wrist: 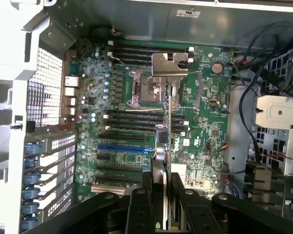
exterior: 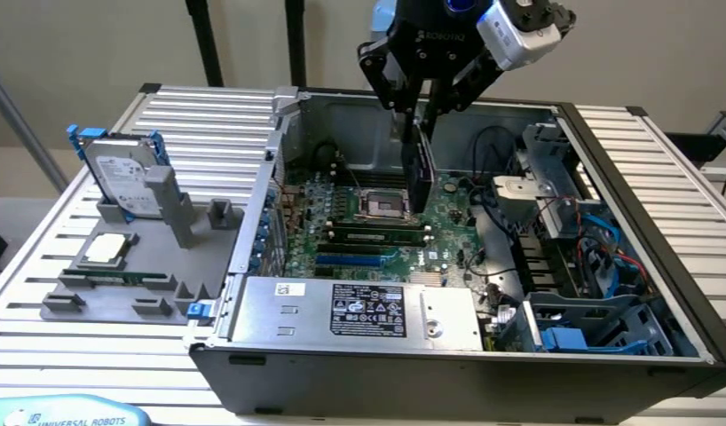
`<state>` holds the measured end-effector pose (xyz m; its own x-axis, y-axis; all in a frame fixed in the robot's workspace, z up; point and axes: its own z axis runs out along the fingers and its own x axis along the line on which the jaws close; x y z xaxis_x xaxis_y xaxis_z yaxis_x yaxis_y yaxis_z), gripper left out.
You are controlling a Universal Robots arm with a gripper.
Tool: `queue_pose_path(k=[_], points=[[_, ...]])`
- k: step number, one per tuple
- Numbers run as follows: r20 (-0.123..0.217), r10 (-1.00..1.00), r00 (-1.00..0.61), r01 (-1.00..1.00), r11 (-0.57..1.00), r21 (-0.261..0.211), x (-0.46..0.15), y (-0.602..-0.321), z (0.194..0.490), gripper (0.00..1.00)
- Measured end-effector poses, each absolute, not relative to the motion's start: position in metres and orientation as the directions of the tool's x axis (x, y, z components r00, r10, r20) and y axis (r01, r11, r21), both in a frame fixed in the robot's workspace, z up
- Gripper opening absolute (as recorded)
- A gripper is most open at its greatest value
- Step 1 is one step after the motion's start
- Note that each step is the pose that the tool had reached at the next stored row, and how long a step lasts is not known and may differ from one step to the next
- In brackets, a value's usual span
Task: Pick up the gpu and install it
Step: 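Insert the gpu into the slot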
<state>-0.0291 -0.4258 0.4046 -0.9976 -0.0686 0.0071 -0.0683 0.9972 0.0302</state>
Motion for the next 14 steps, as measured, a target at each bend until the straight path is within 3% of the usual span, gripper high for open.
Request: queue_pose_path(k=[14], points=[[0.007, -0.319, -0.948, -0.318, 0.948, 0.03, -0.0291, -0.4258, 0.3991, 0.26]])
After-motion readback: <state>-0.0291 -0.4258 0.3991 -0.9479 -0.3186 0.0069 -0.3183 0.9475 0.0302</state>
